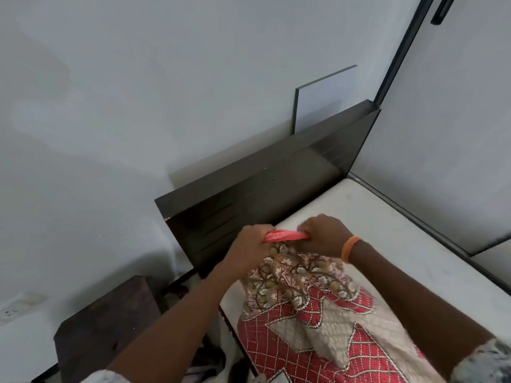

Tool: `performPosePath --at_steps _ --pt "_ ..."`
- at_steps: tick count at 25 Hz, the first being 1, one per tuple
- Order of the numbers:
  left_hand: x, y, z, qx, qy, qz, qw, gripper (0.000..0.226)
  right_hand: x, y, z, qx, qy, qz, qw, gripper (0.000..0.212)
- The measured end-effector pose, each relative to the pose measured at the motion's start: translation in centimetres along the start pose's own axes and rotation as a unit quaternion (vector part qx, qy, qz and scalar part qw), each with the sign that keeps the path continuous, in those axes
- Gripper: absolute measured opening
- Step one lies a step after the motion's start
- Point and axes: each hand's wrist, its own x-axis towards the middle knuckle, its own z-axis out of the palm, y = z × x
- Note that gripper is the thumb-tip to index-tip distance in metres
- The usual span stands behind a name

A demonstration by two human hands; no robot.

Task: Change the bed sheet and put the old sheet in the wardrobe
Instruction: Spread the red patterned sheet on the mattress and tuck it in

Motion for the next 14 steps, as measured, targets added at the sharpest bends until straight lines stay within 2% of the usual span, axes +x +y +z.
performPosePath --at_steps 2,4,6,7,9,11,13,14 --pt "0.4 0.0 0.0 0.041 -0.018 0.018 0.999 0.015 -1.8 2.7 0.9 -0.031 -0.169 0.06 0.983 0.036" --pt "1.4 0.0 0.0 0.059 -0.017 0.019 0.998 0.017 -3.3 5.4 2.5 -0.044 -0.31 0.111 0.943 0.045" --pt "2.8 0.1 0.1 0.087 -0.013 0.005 0.996 0.018 -3.9 8.5 4.3 -0.116 -0.39 0.139 0.903 0.054" --pt "3.6 -0.1 0.3 0.1 -0.014 -0.005 0.995 0.018 -3.7 10.3 4.9 -0.15 -0.394 0.155 0.893 0.053" --pt "5.2 -1.0 0.9 0.141 -0.02 -0.036 0.989 0.023 -2.7 13.6 5.4 -0.184 -0.306 0.189 0.915 0.037" --pt "7.3 -2.0 1.9 0.18 -0.02 -0.071 0.981 0.026 -0.9 17.3 4.7 -0.213 -0.104 0.243 0.941 0.028" --pt "11.0 -3.1 3.4 0.209 -0.019 -0.099 0.973 0.022 2.2 21.4 2.4 -0.165 0.116 0.308 0.93 0.022" --pt "13.1 -3.6 4.5 0.215 -0.018 -0.107 0.971 0.021 4.2 23.4 1.4 -0.111 0.192 0.348 0.911 0.019"
